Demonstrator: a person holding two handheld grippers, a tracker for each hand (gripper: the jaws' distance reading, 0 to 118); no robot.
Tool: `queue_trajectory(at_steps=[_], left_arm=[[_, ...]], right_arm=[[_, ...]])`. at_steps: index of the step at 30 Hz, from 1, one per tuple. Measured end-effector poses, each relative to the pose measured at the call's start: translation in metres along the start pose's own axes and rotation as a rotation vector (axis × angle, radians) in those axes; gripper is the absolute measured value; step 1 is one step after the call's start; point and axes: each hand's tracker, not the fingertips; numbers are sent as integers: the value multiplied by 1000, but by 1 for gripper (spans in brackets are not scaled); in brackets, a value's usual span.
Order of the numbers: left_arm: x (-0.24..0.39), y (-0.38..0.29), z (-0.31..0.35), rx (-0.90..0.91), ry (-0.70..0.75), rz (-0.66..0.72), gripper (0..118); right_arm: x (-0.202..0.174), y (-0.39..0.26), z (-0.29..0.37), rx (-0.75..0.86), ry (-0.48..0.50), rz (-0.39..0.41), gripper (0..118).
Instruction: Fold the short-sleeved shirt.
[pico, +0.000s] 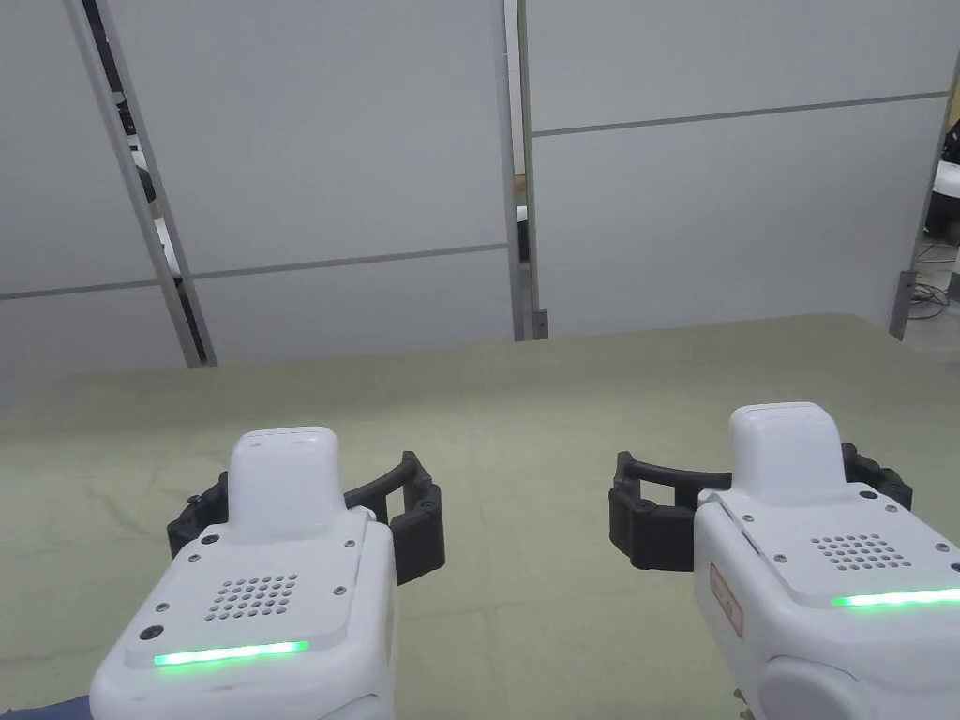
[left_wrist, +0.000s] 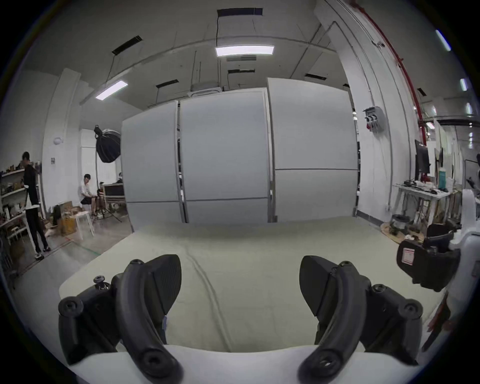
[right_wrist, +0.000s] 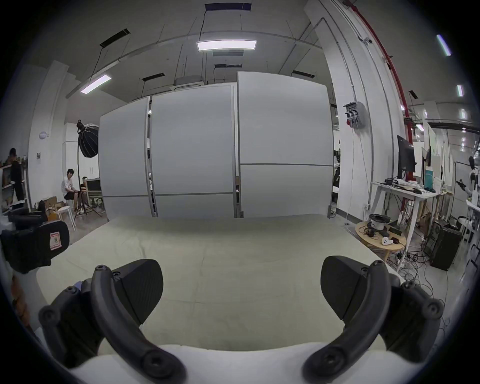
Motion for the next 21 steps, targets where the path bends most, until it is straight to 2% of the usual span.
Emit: queue_trajectory(at_steps=[4, 21], left_arm=[[2, 0, -1, -22, -36, -2, 94], [1, -2, -14, -36, -24, 18, 94]], right_arm=[[-1, -1, 0, -1, -2, 9, 118], [-2, -4, -8, -9, -5, 5, 118]])
